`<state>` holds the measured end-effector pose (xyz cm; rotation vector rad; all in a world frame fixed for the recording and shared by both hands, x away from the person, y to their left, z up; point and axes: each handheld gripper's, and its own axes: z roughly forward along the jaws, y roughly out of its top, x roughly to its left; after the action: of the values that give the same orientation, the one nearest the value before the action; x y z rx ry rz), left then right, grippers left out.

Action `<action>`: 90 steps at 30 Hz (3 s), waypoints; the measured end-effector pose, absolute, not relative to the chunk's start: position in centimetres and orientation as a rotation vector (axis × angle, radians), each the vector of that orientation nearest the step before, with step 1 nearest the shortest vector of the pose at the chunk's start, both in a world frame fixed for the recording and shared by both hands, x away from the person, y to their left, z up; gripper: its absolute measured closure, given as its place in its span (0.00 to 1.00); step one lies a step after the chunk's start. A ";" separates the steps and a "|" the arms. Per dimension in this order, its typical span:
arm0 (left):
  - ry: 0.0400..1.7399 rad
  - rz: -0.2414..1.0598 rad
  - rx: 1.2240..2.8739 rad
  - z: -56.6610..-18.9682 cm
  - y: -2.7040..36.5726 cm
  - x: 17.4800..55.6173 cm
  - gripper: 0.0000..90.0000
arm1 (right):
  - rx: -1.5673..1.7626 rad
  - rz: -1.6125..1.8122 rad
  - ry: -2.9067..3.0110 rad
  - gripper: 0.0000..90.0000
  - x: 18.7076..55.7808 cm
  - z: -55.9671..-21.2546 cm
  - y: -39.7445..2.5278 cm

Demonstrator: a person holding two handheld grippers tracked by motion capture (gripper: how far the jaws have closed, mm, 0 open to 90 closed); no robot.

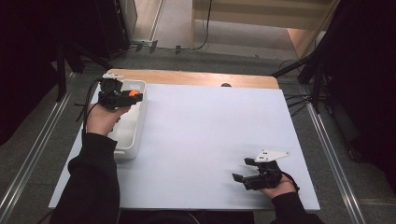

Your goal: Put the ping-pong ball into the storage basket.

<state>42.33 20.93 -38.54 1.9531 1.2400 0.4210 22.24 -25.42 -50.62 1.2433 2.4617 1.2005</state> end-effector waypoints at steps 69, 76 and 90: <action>1.263 0.338 1.909 -38.6 21.7 43.0 0.30 | 1.246 1.191 2.466 0.18 22.3 -50.7 -25.4; 1.204 0.357 1.959 -38.0 20.3 42.4 0.30 | 1.227 1.191 2.470 0.18 22.2 -50.6 -25.3; 1.097 0.275 1.991 -36.9 18.3 41.4 0.30 | 1.238 1.193 2.467 0.18 22.2 -50.6 -25.3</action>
<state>41.44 18.34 -36.89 1.9911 1.0972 0.2751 22.17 -25.34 -50.62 1.2379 2.4671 1.1925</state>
